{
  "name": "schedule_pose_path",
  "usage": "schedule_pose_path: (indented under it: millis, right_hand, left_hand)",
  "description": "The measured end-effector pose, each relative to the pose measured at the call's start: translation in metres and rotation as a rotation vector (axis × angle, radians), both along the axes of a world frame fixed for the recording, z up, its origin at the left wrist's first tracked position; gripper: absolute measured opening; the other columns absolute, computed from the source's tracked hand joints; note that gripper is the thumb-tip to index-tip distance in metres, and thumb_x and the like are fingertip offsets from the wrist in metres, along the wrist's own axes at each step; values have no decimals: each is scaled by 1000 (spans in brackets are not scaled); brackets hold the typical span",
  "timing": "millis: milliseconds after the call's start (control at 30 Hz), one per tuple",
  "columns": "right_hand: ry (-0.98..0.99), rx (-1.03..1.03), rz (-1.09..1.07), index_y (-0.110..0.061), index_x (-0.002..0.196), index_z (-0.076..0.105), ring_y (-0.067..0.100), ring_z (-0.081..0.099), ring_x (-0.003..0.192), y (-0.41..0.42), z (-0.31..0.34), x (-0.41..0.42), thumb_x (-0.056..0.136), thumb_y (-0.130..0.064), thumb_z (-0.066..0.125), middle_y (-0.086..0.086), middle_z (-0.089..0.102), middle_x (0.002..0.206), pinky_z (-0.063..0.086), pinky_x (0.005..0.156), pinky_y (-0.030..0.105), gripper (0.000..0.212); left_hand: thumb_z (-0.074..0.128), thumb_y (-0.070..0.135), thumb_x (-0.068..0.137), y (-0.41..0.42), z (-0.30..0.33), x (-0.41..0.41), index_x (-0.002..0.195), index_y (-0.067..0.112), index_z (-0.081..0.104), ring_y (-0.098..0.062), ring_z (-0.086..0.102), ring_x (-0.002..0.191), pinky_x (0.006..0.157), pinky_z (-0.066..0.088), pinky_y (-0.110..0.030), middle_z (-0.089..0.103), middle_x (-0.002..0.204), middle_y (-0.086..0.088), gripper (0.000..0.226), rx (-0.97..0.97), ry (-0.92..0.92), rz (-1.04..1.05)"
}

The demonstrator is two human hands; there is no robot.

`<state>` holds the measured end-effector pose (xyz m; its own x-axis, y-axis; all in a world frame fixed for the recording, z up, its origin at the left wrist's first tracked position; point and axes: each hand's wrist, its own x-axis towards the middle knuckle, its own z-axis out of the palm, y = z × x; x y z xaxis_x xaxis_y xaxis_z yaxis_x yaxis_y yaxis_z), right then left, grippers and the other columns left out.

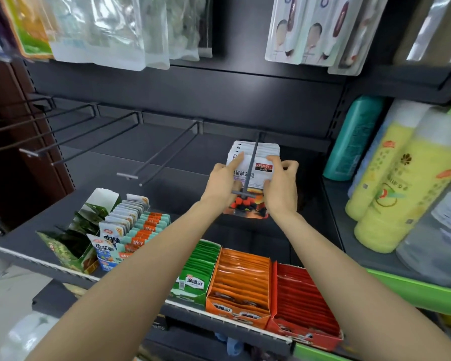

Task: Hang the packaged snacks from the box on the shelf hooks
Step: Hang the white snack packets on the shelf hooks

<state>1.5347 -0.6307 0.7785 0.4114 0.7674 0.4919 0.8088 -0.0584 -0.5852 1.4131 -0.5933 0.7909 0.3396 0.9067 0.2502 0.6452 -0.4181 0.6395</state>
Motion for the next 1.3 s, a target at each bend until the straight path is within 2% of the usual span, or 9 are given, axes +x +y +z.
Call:
schedule_pose_path:
  millis: [100,200,433,533,633,800,1100,1200,1300]
  right_hand:
    - [42,-13,31,-21,134,39,19,52,94,4,-2,1,88,6,47,7,30,124,49,69,28,54]
    - [64,1,88,-22,139,35,17,50,99,0,-6,3,88,7,48,8,28,129,48,73,23,59]
    - [-80,-9,-71,-28,144,24,24,35,123,-29,-19,-12,82,-6,64,10,25,137,51,84,40,76]
    - [-35,-24,-41,-25,140,33,22,37,121,-53,-22,-28,85,-9,62,7,32,132,50,84,38,64]
    - [10,-81,71,-21,125,51,22,49,113,-82,-27,-50,89,-13,56,5,47,118,49,85,37,38]
    - [60,-219,174,-17,114,60,19,56,104,-136,-55,-105,89,-11,54,2,59,108,48,89,38,26]
    - [133,-575,229,-10,114,62,26,61,102,-230,-143,-209,88,-6,54,9,65,109,45,82,30,28]
    - [71,-721,246,-11,132,50,25,56,114,-249,-173,-225,93,-16,53,9,56,129,46,91,34,39]
    - [24,-813,225,-14,141,40,25,30,137,-260,-196,-232,94,-22,55,2,36,148,35,108,39,50]
  left_hand:
    - [43,4,95,3,1,1,148,29,24,-21,48,89,78,34,-16,44,116,-13,62,20,8,18]
    - [43,3,94,-2,1,-5,148,27,26,-24,51,109,89,35,-20,44,129,-14,61,47,-6,14]
    - [50,9,92,-29,-11,-30,141,25,40,-16,51,96,83,38,-20,49,119,-8,52,84,-148,37]
    - [55,14,89,-47,-20,-47,126,18,53,-21,57,102,88,45,-29,58,114,-8,37,95,-151,40]
    - [58,17,87,-73,-28,-70,105,17,64,-19,62,88,84,50,-34,66,99,-5,19,94,-132,34]
    - [55,20,86,-124,-51,-123,80,26,57,-18,62,79,75,52,-37,63,79,6,9,41,17,18]
    - [47,25,95,-219,-124,-238,111,18,59,-26,63,92,76,54,-39,67,105,-5,21,-147,346,-97]
    - [46,31,96,-236,-144,-262,129,17,51,-29,57,106,83,51,-38,58,121,-9,36,-194,583,-170]
    - [47,45,94,-245,-156,-277,143,20,35,-29,41,129,104,34,-44,40,144,-8,57,-235,774,-259]
